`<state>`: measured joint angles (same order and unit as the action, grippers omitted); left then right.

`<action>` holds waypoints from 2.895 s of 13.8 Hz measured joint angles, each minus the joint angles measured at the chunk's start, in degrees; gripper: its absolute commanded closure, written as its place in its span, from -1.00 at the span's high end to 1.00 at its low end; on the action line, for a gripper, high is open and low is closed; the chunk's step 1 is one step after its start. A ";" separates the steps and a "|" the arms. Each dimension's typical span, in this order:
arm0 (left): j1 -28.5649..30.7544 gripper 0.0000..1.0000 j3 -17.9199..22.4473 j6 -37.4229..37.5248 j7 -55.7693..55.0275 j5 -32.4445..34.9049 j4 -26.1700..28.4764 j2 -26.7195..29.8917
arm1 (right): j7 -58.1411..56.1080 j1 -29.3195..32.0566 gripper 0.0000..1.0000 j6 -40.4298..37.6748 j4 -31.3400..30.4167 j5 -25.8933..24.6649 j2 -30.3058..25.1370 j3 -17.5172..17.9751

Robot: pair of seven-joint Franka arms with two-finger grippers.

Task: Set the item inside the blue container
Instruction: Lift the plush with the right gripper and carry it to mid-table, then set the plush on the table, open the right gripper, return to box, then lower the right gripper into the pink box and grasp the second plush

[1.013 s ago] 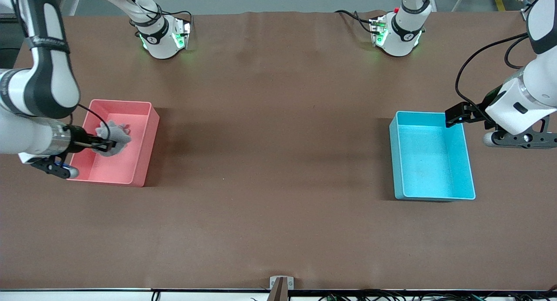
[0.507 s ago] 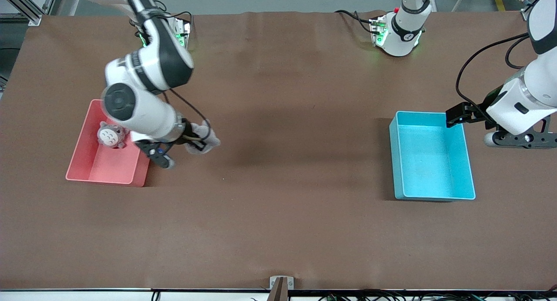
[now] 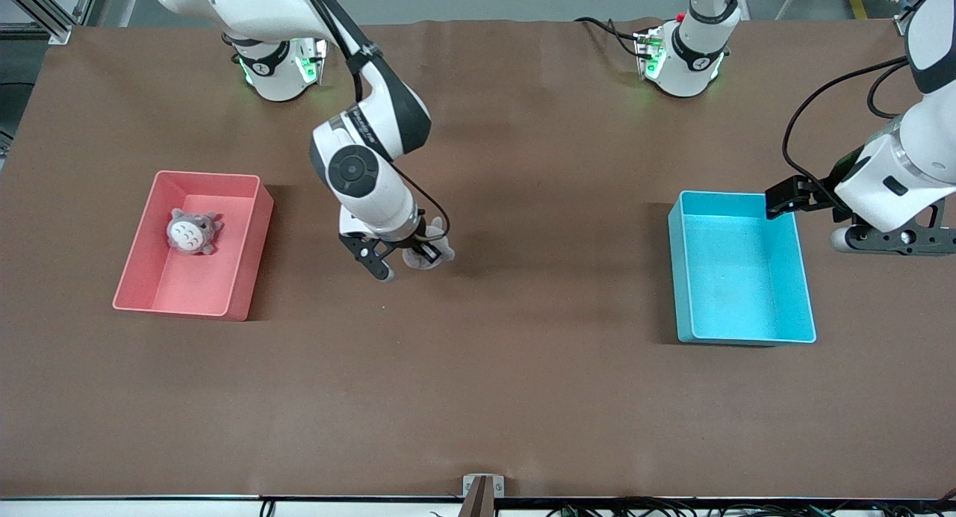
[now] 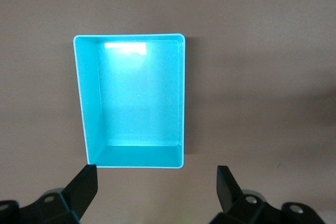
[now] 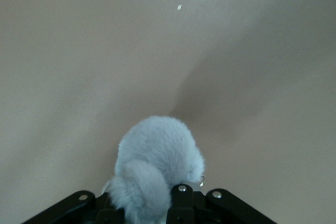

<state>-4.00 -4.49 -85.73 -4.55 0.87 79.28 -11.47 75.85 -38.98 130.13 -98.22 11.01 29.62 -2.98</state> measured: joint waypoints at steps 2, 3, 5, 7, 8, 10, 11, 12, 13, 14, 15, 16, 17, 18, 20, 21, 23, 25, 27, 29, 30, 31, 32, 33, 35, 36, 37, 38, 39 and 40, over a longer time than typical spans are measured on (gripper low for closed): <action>0.00 1.00 0.00 0.00 0.00 0.00 0.00 0.00 | 2.84 -1.44 -0.92 2.55 0.00 -1.49 2.58 -0.09; 0.00 1.00 0.00 0.00 0.00 0.00 0.00 0.00 | 4.42 -1.99 -0.92 4.00 0.01 -2.53 3.83 -0.10; 0.08 1.00 0.02 0.00 0.00 0.00 0.00 0.00 | 6.22 -2.71 -0.77 6.09 0.03 -3.55 6.06 -0.16; 0.52 1.00 0.04 0.00 0.00 0.00 0.00 -0.01 | 6.57 -2.93 -0.48 7.30 0.06 -3.59 7.28 -0.23; 0.76 1.00 0.04 0.00 0.02 0.00 0.00 -0.01 | 6.61 -2.93 -0.12 7.49 0.07 -3.59 7.52 -0.30; 1.05 1.00 0.04 0.00 0.02 0.00 0.00 -0.01 | 6.63 -2.92 1.00 7.49 0.10 -3.59 7.68 -0.47; 1.14 1.00 0.04 0.00 0.02 0.00 0.00 -0.01 | 6.63 -2.92 1.00 7.49 0.12 -3.59 7.69 -0.50; 1.18 1.00 0.04 0.00 0.02 0.00 0.00 -0.01 | 6.63 -2.93 1.00 7.49 0.20 -3.60 7.69 -0.52; 1.18 1.00 0.04 0.00 0.02 0.00 0.00 -0.01 | 6.63 -2.92 1.00 7.50 0.49 -3.62 7.69 -0.63; 1.18 1.00 0.04 0.00 0.02 0.00 0.00 -0.01 | 6.62 -2.82 1.00 7.49 1.15 -3.62 7.68 -0.87; 1.18 1.00 0.04 0.00 0.02 0.00 0.00 -0.01 | 6.54 -2.55 1.00 7.24 1.95 -3.63 7.68 -1.16; 1.18 1.00 0.04 0.00 0.02 0.00 0.00 -0.01 | 5.94 -2.03 1.00 6.18 2.92 -3.66 7.59 -1.45; 1.18 1.00 0.04 0.00 0.02 0.00 0.00 -0.01 | 4.54 -1.21 1.00 4.09 3.99 -3.70 7.27 -1.60; 1.18 1.00 0.04 0.00 0.02 0.00 0.00 -0.01 | 2.76 -0.12 1.00 1.06 5.22 -3.70 6.66 -1.70; 1.18 1.00 0.04 0.00 0.02 0.00 0.00 -0.01 | -1.15 2.57 1.00 -6.10 7.94 -3.70 4.84 -1.78; 1.18 1.00 0.04 0.00 0.02 0.00 0.00 -0.01 | -3.75 3.98 1.00 -9.47 8.86 -3.71 3.59 -1.82; 1.18 1.00 0.04 0.00 0.02 0.00 -0.01 -0.01 | -10.33 7.38 1.00 -15.77 9.33 -3.71 0.47 -1.93; 1.19 1.00 0.04 0.00 0.02 0.00 -0.01 -0.01 | -18.49 11.38 1.00 -21.95 9.16 -3.71 -2.56 -2.03; 1.35 1.00 0.05 0.00 0.02 -0.42 -0.01 -0.02 | -28.05 15.98 1.00 -26.76 8.00 -3.80 -5.59 -2.16; 1.77 1.00 0.07 0.00 0.02 -0.77 -0.01 -0.04 | -39.04 21.92 1.00 -29.37 5.04 -4.16 -9.11 -2.31; 2.04 1.00 0.07 0.00 0.03 -0.82 0.00 -0.05 | -44.60 25.15 1.00 -29.65 3.06 -4.59 -10.97 -2.39; 2.25 1.00 0.07 0.01 0.04 -0.86 0.00 -0.06 | -49.77 28.40 1.00 -29.65 1.15 -5.58 -12.74 -2.44; 2.38 1.00 0.07 0.04 0.04 -0.89 0.00 -0.07 | -54.60 31.50 1.00 -29.65 -0.58 -6.88 -14.30 -2.47; 2.44 1.00 0.07 0.06 0.04 -0.91 -0.01 -0.09 | -58.56 34.15 1.00 -29.61 -2.11 -7.84 -15.59 -2.49; 2.46 1.00 0.07 0.08 0.04 -0.93 -0.01 -0.09 | -64.20 37.70 1.00 -28.16 -5.22 -9.47 -17.50 -2.48; 2.47 1.00 0.07 0.11 0.04 -0.93 0.00 -0.09 | -66.26 38.75 1.00 -25.97 -7.41 -10.03 -18.39 -2.47; 2.47 1.00 0.07 0.15 0.04 -0.93 0.00 -0.10 | -67.95 39.49 1.00 -23.25 -10.06 -10.31 -19.22 -2.43; 2.47 1.00 0.07 0.17 0.04 -0.95 0.00 -0.10 | -69.58 40.16 1.00 -20.34 -12.83 -10.69 -19.96 -2.40; 2.47 1.00 0.07 0.18 0.04 -0.95 0.01 -0.11 | -71.30 41.04 1.00 -17.29 -15.64 -11.09 -20.52 -2.36; 2.47 1.00 0.07 0.19 0.04 -0.95 0.01 -0.11 | -73.29 42.21 1.00 -14.19 -18.32 -11.21 -20.82 -2.34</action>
<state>-1.53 -4.42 -85.53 -4.51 -0.09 79.29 -11.59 2.56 3.23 115.94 -116.53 -0.20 8.80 -5.32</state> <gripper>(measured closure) 0.000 0.000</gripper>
